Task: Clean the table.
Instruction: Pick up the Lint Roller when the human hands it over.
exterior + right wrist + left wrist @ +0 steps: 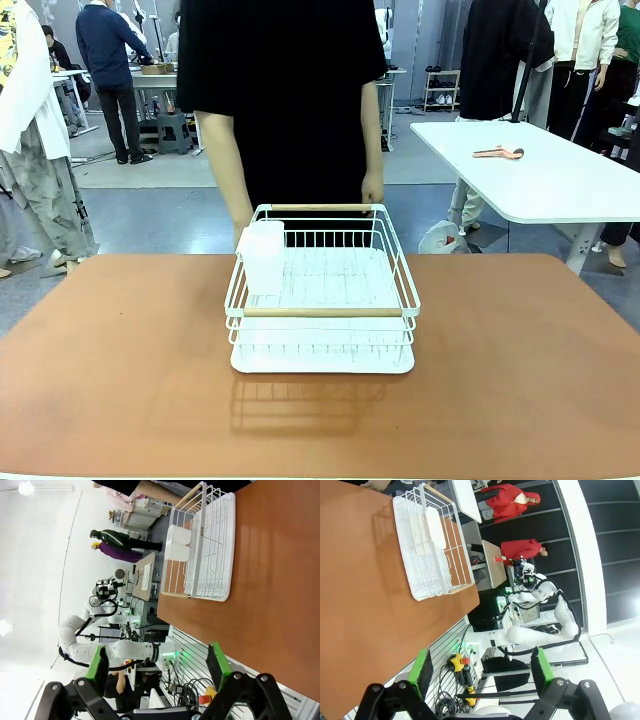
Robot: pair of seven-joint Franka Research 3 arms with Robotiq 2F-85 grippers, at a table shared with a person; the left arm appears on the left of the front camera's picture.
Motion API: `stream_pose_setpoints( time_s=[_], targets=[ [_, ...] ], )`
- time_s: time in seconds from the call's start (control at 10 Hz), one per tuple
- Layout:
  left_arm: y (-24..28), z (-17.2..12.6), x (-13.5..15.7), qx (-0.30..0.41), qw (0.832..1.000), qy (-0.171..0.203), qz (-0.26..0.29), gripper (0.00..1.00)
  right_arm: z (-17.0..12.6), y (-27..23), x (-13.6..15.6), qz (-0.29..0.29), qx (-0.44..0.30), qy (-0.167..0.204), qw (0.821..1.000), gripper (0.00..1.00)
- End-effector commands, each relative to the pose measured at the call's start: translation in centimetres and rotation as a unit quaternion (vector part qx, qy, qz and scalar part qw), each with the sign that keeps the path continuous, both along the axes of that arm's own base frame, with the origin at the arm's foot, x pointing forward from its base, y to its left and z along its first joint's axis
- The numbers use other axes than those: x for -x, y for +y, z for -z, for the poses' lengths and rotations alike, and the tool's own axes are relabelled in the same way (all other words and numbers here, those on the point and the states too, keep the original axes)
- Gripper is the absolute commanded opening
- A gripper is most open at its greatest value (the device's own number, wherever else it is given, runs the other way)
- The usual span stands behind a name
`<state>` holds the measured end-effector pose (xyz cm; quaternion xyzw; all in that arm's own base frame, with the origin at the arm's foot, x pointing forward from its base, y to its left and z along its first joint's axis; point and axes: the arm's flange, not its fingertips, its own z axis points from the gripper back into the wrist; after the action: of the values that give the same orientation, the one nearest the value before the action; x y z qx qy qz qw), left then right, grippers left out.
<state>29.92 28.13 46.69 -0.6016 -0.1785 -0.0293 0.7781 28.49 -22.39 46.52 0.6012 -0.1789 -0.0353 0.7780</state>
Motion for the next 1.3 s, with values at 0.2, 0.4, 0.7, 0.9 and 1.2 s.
stream_pose_setpoints(
  time_s=[0.2,0.4,0.7,0.9,1.2],
  targets=[
    [0.19,-0.07,0.12,0.000,1.000,-0.002,-0.002,1.00,-0.33,-0.06,0.10,-0.002,-0.004,-0.003,1.000,1.00],
    [0.19,-0.07,0.12,0.000,1.000,-0.002,-0.002,1.00,-0.33,-0.06,0.10,-0.002,-0.004,-0.003,1.000,1.00],
    [0.19,-0.07,0.12,0.000,1.000,-0.002,-0.002,1.00,-0.33,-0.06,0.10,-0.002,-0.004,-0.003,1.000,1.00],
    [0.19,-0.07,0.12,0.000,1.000,-0.002,-0.002,1.00,-0.33,-0.06,0.10,-0.002,-0.004,-0.003,1.000,1.00],
    [0.19,-0.07,0.12,0.000,1.000,-0.002,-0.002,1.00,-0.33,-0.06,0.10,-0.002,-0.004,-0.003,1.000,1.00]
  ],
)
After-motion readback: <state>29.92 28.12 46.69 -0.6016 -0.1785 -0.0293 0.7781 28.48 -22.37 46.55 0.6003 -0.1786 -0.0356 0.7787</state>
